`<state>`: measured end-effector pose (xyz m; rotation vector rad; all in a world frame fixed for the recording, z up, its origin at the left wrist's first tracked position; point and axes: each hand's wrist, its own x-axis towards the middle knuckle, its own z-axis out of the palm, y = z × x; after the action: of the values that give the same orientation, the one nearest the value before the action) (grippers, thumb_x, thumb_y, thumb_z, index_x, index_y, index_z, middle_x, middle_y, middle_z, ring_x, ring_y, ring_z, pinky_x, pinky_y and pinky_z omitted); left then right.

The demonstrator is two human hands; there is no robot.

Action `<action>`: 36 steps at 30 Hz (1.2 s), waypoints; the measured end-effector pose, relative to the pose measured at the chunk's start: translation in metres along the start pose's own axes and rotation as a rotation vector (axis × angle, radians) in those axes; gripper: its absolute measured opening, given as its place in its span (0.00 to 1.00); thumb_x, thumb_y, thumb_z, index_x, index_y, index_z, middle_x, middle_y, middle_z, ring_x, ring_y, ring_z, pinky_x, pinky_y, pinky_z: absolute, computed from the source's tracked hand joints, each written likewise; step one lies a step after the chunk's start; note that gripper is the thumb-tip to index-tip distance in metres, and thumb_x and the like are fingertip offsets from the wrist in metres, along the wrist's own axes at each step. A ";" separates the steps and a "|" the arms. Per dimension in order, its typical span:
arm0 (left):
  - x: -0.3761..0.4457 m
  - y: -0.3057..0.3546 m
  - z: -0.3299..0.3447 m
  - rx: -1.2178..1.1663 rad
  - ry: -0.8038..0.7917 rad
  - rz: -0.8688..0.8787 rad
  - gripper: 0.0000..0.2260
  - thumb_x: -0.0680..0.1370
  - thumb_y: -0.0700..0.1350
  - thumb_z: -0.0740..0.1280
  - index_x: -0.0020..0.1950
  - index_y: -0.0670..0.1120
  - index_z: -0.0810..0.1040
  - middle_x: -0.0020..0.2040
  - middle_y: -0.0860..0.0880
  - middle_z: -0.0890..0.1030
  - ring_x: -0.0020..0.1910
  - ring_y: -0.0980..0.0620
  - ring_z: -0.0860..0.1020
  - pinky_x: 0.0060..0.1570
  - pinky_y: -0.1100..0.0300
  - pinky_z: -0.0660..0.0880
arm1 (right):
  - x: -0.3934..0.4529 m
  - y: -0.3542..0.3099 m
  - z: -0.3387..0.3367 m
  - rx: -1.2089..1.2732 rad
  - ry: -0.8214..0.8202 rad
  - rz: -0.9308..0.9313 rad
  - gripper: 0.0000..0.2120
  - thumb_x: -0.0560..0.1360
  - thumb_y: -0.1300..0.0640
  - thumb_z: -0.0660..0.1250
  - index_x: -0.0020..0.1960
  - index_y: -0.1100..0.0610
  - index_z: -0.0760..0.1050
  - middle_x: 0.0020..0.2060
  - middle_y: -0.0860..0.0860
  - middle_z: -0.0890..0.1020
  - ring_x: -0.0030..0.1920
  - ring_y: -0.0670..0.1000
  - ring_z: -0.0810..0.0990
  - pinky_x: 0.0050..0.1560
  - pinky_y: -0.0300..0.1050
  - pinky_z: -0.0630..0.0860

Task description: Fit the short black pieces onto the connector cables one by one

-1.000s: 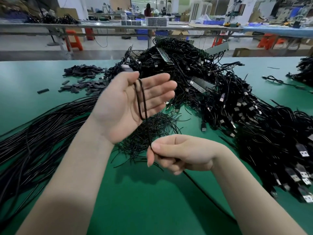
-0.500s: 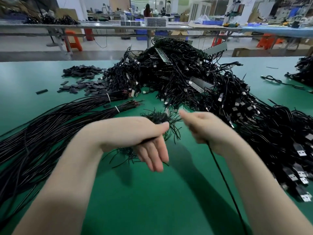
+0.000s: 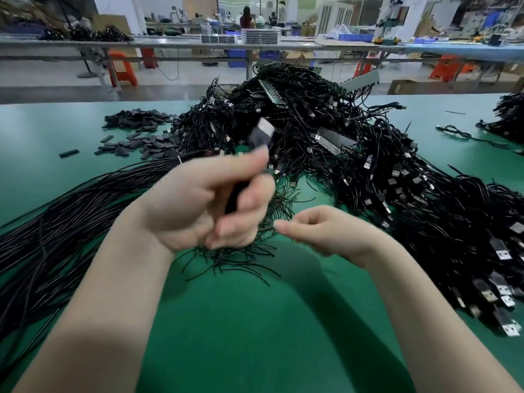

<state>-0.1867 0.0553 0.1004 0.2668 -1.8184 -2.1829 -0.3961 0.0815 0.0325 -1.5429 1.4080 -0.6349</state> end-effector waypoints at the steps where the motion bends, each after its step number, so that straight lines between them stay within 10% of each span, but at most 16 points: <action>1: 0.000 -0.003 -0.002 0.157 -0.003 -0.115 0.21 0.80 0.57 0.59 0.33 0.48 0.80 0.24 0.52 0.78 0.19 0.58 0.73 0.24 0.68 0.70 | -0.002 0.001 -0.009 -0.022 0.114 -0.005 0.24 0.66 0.33 0.68 0.33 0.54 0.67 0.26 0.46 0.64 0.26 0.47 0.59 0.26 0.37 0.57; 4: 0.013 -0.018 -0.004 0.497 0.275 -0.395 0.24 0.83 0.59 0.51 0.47 0.49 0.83 0.37 0.48 0.86 0.32 0.53 0.83 0.34 0.67 0.76 | -0.010 -0.008 -0.026 0.244 0.290 -0.128 0.19 0.76 0.41 0.66 0.32 0.52 0.71 0.24 0.43 0.64 0.25 0.46 0.58 0.24 0.35 0.58; 8: 0.033 -0.024 -0.004 0.003 0.693 0.008 0.21 0.85 0.54 0.49 0.60 0.45 0.78 0.53 0.48 0.85 0.53 0.54 0.83 0.53 0.59 0.79 | -0.021 -0.034 -0.010 0.383 0.029 -0.347 0.13 0.80 0.49 0.59 0.47 0.55 0.78 0.27 0.44 0.68 0.25 0.45 0.63 0.26 0.35 0.62; 16: 0.029 -0.013 0.009 -0.287 0.621 0.256 0.16 0.84 0.51 0.53 0.41 0.49 0.72 0.27 0.57 0.71 0.25 0.58 0.71 0.39 0.62 0.73 | -0.010 -0.033 0.016 0.143 0.020 -0.207 0.17 0.73 0.41 0.62 0.42 0.54 0.80 0.28 0.48 0.75 0.30 0.48 0.73 0.34 0.41 0.70; 20: 0.036 -0.021 0.012 -0.217 0.587 0.167 0.17 0.84 0.55 0.54 0.38 0.51 0.71 0.28 0.56 0.72 0.29 0.56 0.76 0.35 0.56 0.61 | -0.009 -0.032 0.018 0.269 0.027 -0.282 0.16 0.72 0.45 0.69 0.52 0.56 0.76 0.40 0.47 0.82 0.43 0.47 0.81 0.49 0.48 0.80; 23: 0.041 -0.027 0.015 -0.272 0.505 0.159 0.18 0.83 0.54 0.54 0.37 0.50 0.72 0.33 0.53 0.78 0.37 0.55 0.82 0.38 0.59 0.75 | -0.007 -0.036 0.025 0.296 0.135 -0.335 0.16 0.74 0.52 0.70 0.49 0.65 0.74 0.39 0.56 0.76 0.40 0.52 0.75 0.50 0.64 0.77; 26: 0.042 -0.031 0.011 -0.284 0.487 0.161 0.15 0.82 0.53 0.56 0.40 0.47 0.71 0.34 0.51 0.80 0.38 0.53 0.83 0.41 0.62 0.80 | -0.005 -0.034 0.026 0.244 0.139 -0.332 0.16 0.77 0.55 0.68 0.49 0.69 0.72 0.38 0.64 0.76 0.40 0.53 0.76 0.49 0.60 0.79; 32: 0.022 -0.022 -0.005 0.150 0.639 -0.016 0.17 0.79 0.57 0.62 0.41 0.46 0.80 0.41 0.48 0.85 0.39 0.55 0.82 0.44 0.61 0.80 | 0.001 -0.028 0.023 -0.022 0.247 -0.300 0.17 0.77 0.50 0.66 0.47 0.65 0.71 0.33 0.51 0.76 0.32 0.49 0.79 0.41 0.51 0.81; 36: 0.015 -0.029 -0.021 1.039 1.025 -0.164 0.20 0.78 0.64 0.59 0.49 0.52 0.83 0.43 0.57 0.84 0.38 0.63 0.79 0.47 0.61 0.75 | 0.008 -0.018 0.025 -0.251 0.401 -0.188 0.17 0.82 0.47 0.53 0.43 0.57 0.70 0.29 0.47 0.72 0.27 0.49 0.70 0.28 0.44 0.68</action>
<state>-0.1966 0.0353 0.0683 1.4274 -1.9973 -0.6112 -0.3643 0.0792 0.0359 -1.8312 1.7028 -0.9517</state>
